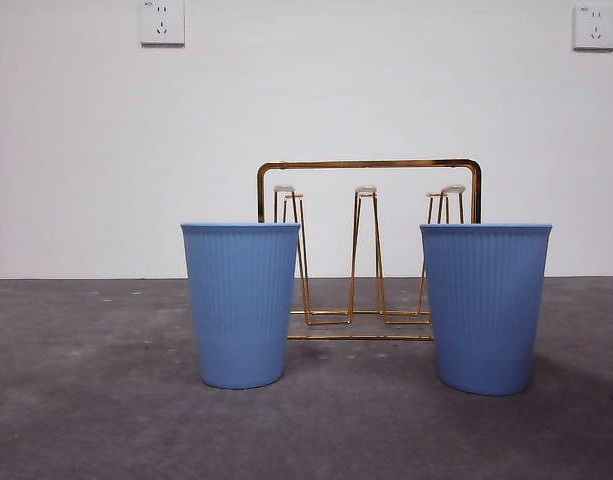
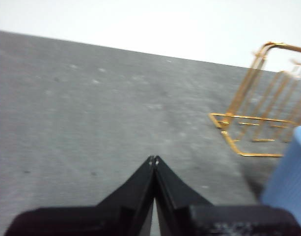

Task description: Pick up cup 1,put cup 1 in the cup rack,pick up cup 2,put cup 2 in the cup rack

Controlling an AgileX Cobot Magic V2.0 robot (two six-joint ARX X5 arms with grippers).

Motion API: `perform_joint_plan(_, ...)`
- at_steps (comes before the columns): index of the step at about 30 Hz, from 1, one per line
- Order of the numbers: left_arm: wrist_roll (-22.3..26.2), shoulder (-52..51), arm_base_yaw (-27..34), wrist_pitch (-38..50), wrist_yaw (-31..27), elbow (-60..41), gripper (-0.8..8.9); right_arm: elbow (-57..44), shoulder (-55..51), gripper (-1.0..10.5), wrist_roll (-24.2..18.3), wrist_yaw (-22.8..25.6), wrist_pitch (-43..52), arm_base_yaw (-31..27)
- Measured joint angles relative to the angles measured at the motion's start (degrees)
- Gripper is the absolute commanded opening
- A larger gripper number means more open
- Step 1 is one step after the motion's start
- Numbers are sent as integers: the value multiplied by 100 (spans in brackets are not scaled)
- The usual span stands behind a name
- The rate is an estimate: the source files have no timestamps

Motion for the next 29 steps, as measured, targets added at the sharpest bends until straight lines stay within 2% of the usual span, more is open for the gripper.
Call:
perform_joint_plan(5, -195, 138, 0, -197, 249, 734, -6, 883, 238, -12, 313, -74, -107, 0)
perform_joint_plan(11, -210, 551, 2, -811, 258, 1764, -6, 2127, 979, -11, 315, -597, -986, 0)
perform_joint_plan(16, -101, 1023, 2, -1322, 332, 2736, -6, 3300, 1757, -11, -109, -1187, -1991, 0)
perform_joint_plan(22, 122, 1602, -129, -2396, 660, 3779, -6, 4631, 2636, -2, -734, -1322, -3300, 0)
perform_joint_plan(29, 400, 2293, -153, -3840, 1141, 4811, -5, 5831, 3504, 2, -1141, -1327, -4732, 0)
